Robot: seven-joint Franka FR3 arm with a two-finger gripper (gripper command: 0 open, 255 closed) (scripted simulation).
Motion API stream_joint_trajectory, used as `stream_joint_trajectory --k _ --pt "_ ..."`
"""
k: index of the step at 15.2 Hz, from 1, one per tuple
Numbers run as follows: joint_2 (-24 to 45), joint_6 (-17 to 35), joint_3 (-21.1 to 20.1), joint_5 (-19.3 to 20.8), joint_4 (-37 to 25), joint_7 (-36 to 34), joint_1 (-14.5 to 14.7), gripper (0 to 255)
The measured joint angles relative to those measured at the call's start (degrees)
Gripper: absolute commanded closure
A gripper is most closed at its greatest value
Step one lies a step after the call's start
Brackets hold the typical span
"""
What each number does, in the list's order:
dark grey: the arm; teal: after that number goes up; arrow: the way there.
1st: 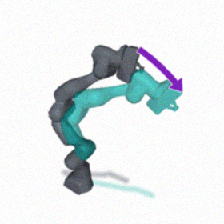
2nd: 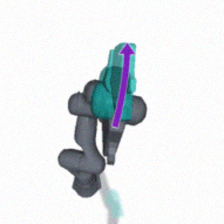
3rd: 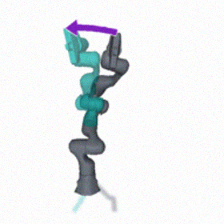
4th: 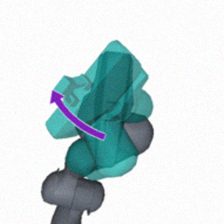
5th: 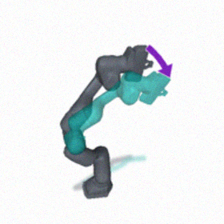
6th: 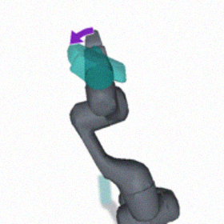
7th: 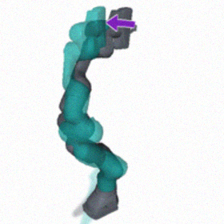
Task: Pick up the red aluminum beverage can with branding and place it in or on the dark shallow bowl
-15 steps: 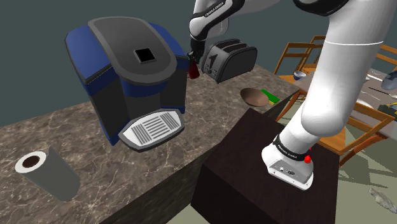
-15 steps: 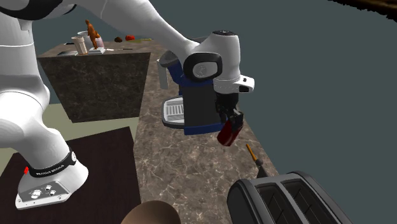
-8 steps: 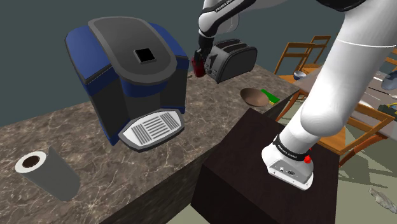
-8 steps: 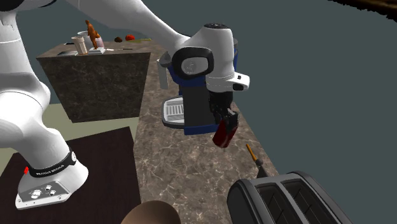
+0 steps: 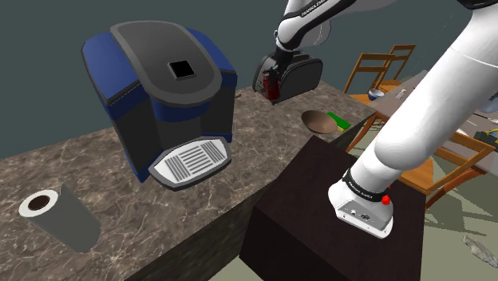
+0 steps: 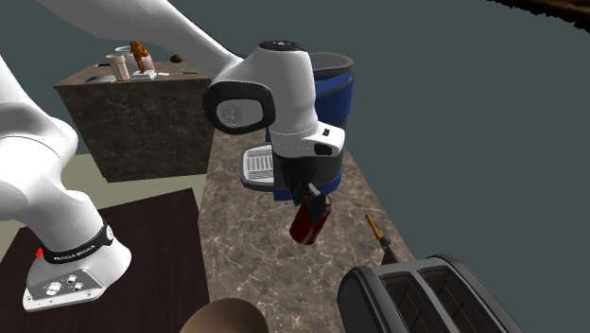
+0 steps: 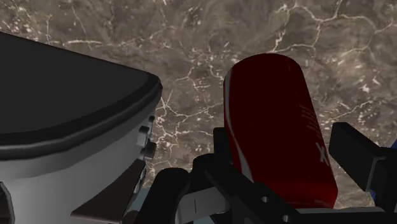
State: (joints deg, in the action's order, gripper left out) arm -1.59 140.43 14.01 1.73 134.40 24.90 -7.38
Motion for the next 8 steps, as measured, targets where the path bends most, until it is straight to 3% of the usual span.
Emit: stream_joint_trajectory --k 8 --pt "-11.6 -0.3 4.9 4.0 10.9 7.0 -5.2 255"
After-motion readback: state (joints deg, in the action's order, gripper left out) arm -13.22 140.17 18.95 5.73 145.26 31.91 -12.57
